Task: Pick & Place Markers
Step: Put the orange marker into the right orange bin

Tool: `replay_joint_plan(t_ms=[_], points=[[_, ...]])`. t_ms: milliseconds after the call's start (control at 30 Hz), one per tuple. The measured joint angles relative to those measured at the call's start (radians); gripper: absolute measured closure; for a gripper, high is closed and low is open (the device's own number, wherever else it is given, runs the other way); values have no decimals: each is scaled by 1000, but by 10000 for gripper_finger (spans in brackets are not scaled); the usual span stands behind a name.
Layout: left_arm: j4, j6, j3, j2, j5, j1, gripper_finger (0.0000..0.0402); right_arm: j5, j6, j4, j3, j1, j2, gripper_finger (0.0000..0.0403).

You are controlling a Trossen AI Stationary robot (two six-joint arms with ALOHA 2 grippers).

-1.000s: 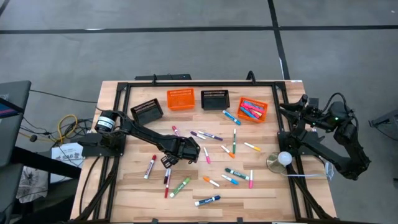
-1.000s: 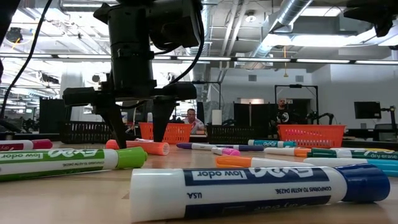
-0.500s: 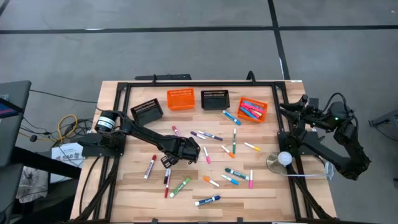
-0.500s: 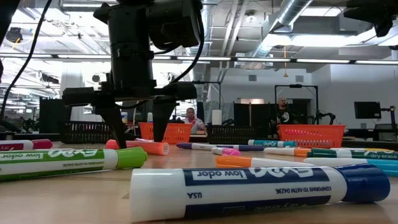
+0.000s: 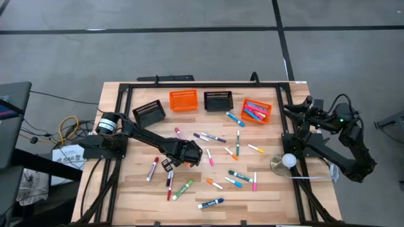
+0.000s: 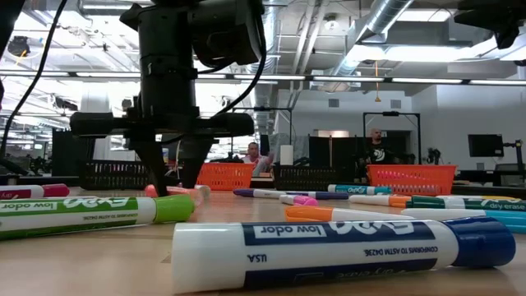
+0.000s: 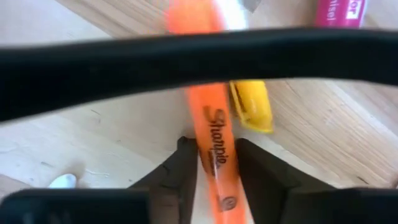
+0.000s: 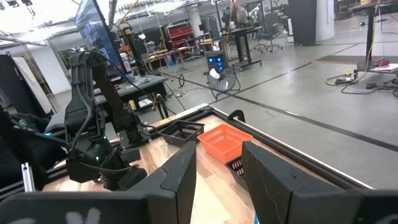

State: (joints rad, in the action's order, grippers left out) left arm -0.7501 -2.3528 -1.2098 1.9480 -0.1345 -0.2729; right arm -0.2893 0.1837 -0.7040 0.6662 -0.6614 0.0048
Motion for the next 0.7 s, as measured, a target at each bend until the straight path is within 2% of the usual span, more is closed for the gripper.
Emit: replay_joint_plan(t_ms=[167,400,700], points=[[4,-4,0,0,-1,-2,332,0,0,0,0,0,0,285],[8,-2,2,-13,6,-25,310,0,0,0,0,0,0,285],[3,-8,4,-25,30,-48,326,0,1,0,0,0,0,285]])
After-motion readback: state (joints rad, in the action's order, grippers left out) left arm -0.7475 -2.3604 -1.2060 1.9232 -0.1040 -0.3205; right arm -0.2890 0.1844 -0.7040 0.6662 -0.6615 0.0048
